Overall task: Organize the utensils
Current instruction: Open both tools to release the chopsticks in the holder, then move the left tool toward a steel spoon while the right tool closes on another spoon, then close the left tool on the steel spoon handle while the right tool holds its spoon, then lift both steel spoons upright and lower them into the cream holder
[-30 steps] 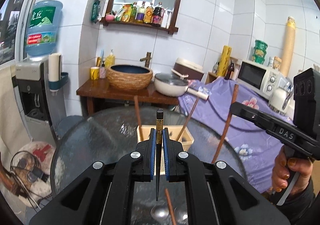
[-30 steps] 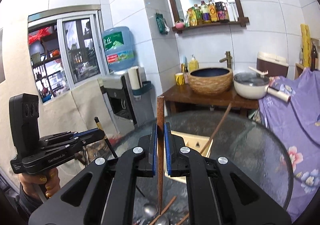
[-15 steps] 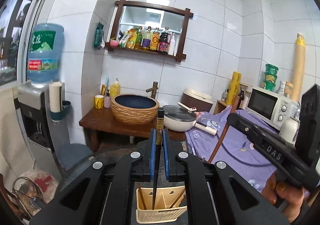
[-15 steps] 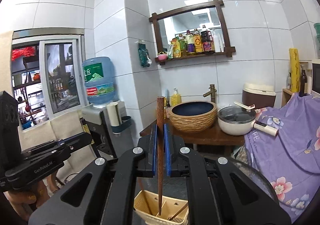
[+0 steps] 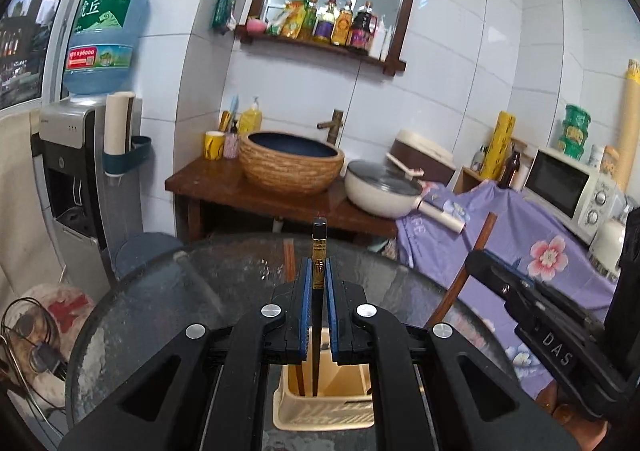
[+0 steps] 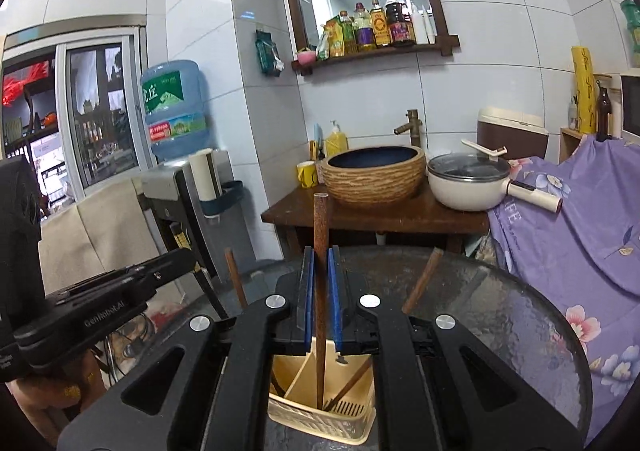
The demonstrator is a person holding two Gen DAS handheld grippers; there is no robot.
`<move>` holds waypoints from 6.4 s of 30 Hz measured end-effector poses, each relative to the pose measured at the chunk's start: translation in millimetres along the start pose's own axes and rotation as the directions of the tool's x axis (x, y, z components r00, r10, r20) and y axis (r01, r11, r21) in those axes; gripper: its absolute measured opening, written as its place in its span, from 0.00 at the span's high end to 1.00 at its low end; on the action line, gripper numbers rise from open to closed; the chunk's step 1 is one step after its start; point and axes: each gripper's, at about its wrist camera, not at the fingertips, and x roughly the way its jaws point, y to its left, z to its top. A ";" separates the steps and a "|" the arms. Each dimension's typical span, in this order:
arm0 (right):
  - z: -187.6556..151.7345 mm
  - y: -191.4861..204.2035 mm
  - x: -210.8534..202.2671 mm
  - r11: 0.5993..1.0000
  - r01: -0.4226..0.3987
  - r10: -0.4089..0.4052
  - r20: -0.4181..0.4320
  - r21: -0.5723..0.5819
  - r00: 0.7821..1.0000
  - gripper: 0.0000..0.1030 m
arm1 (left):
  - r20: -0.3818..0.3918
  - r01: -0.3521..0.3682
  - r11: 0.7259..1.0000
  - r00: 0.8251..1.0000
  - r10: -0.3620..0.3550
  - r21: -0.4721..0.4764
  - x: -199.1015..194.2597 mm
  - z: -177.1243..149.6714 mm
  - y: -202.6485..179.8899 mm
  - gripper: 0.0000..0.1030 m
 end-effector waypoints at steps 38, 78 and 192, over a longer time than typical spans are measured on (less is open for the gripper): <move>-169.1 -9.9 -54.6 0.996 0.076 -0.087 -0.331 -0.044 0.940 0.36 | -0.259 -0.045 0.995 0.964 0.068 0.093 -40.4 -162.5 31.9 0.15; -249.7 54.0 -46.4 0.966 -0.108 -0.048 -0.570 -0.236 0.820 0.46 | -0.399 -0.088 0.989 0.908 0.130 0.122 -64.6 -223.3 44.6 0.38; -215.6 18.1 -63.6 0.994 -0.088 0.046 -0.471 -0.068 0.881 0.64 | -0.382 0.058 0.990 0.924 -0.003 0.132 -29.9 -185.3 -0.6 0.56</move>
